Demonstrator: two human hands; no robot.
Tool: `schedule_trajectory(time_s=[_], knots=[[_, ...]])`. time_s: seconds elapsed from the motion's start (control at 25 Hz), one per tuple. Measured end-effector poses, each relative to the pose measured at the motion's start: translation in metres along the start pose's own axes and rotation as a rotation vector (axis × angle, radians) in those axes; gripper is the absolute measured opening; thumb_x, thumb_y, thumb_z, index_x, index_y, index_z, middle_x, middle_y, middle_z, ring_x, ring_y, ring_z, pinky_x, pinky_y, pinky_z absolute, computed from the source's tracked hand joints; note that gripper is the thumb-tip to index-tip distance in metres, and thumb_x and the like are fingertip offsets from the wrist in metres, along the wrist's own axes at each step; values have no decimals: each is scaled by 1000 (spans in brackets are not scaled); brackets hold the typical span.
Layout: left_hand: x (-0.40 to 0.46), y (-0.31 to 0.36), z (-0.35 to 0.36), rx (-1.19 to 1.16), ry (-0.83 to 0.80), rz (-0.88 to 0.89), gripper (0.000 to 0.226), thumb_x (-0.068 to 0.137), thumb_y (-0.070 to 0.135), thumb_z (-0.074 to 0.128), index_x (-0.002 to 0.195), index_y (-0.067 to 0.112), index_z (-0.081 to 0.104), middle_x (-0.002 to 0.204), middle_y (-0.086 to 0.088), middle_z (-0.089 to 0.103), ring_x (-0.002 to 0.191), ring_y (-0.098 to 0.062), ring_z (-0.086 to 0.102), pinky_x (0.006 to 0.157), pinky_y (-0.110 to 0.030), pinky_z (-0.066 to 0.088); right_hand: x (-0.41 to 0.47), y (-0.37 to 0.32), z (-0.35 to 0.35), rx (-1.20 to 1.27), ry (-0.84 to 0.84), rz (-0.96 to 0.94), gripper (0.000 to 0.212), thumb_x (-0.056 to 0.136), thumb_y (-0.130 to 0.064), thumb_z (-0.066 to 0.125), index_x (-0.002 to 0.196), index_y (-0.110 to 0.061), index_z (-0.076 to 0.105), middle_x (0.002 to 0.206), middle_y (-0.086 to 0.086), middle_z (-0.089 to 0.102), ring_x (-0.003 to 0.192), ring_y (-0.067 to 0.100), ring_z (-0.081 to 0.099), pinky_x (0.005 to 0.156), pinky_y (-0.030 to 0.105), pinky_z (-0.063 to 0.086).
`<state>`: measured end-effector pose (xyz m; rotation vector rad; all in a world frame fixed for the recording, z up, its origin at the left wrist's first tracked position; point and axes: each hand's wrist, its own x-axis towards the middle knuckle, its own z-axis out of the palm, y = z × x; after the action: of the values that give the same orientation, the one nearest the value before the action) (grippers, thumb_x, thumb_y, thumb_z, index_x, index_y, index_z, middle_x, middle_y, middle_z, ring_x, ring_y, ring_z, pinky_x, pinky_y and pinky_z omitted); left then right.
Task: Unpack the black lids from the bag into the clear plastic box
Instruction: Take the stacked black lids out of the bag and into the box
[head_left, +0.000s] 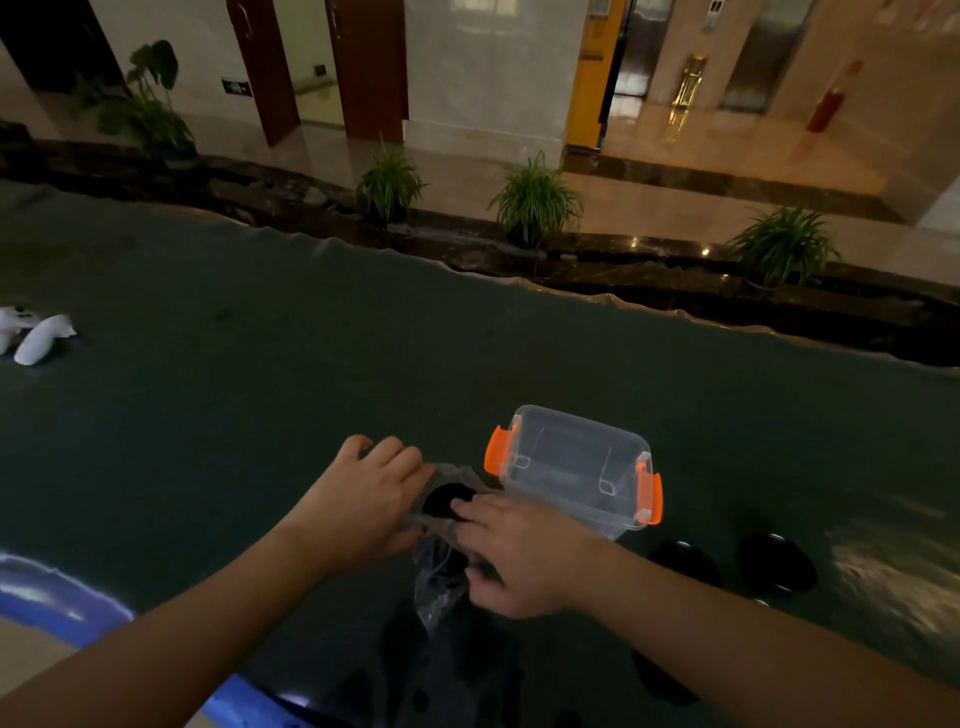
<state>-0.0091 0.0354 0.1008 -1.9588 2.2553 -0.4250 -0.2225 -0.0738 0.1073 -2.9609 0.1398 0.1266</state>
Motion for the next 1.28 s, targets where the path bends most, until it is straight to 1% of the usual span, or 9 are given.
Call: schedule_trajectory(time_s=[0.08, 0.16, 0.36, 0.52, 0.64, 0.8, 1.0, 1.16, 1.28], knots=[[-3, -1, 1, -5, -3, -13, 64, 82, 63, 58, 128, 18, 60, 113, -2, 61, 103, -24, 56, 83, -45, 49, 5, 0, -6, 139, 57, 91, 23, 102, -38, 43, 103, -21, 58, 108, 3, 65, 94, 20, 61, 82, 43, 53], [-5, 0, 1, -18, 4, -27, 63, 81, 62, 60, 126, 19, 60, 112, -1, 61, 102, -23, 57, 82, -44, 49, 17, 4, -8, 233, 41, 216, 19, 106, -33, 42, 113, -21, 55, 103, 2, 64, 87, 18, 60, 78, 43, 53], [-5, 4, 3, -108, 51, -66, 69, 81, 63, 59, 137, 24, 50, 118, 0, 60, 105, -22, 58, 84, -42, 50, 41, 11, 1, 94, -101, 228, 76, 88, -40, 71, 152, -23, 32, 149, 6, 47, 128, 28, 50, 103, 43, 46], [-14, 5, 18, -358, 3, -231, 112, 72, 78, 58, 157, 30, 2, 141, -2, 52, 123, -22, 55, 98, -42, 48, 43, 12, 9, -58, -167, 178, 113, 75, -58, 78, 159, -30, 8, 166, 8, 18, 146, 34, 29, 113, 50, 32], [-24, 7, 44, -484, -139, -404, 134, 59, 91, 53, 157, 26, -11, 150, -1, 42, 133, -22, 46, 106, -43, 44, 42, 14, 10, -77, -185, 173, 122, 69, -65, 79, 159, -32, 3, 169, 9, 9, 149, 37, 20, 116, 53, 25], [-25, 22, 89, -660, -264, -545, 142, 47, 90, 63, 158, 24, 4, 156, -2, 33, 139, -24, 38, 109, -47, 41, 41, 13, 11, -116, -178, 169, 126, 67, -71, 76, 160, -31, 2, 169, 11, 7, 150, 36, 15, 118, 55, 21], [-12, 48, 135, -1081, -212, -634, 145, 39, 74, 85, 156, 25, 15, 155, -1, 33, 140, -23, 35, 113, -44, 37, 35, 13, 10, -111, -135, 166, 112, 77, -73, 67, 160, -25, 8, 168, 12, 12, 150, 34, 18, 120, 52, 22], [5, 69, 154, -1359, -50, -617, 113, 40, 58, 97, 136, 48, 37, 139, 6, 52, 127, -8, 53, 106, -35, 46, 23, 19, 18, -39, -119, 179, 82, 95, -50, 56, 160, -17, 18, 166, 12, 21, 151, 29, 21, 120, 43, 20], [12, 76, 161, -1461, -15, -625, 102, 44, 27, 100, 128, 45, 45, 130, -1, 60, 119, -14, 62, 101, -48, 52, 13, 27, 27, -46, -151, 187, 75, 95, -43, 47, 159, -15, 18, 166, 15, 20, 152, 29, 17, 119, 43, 22]])
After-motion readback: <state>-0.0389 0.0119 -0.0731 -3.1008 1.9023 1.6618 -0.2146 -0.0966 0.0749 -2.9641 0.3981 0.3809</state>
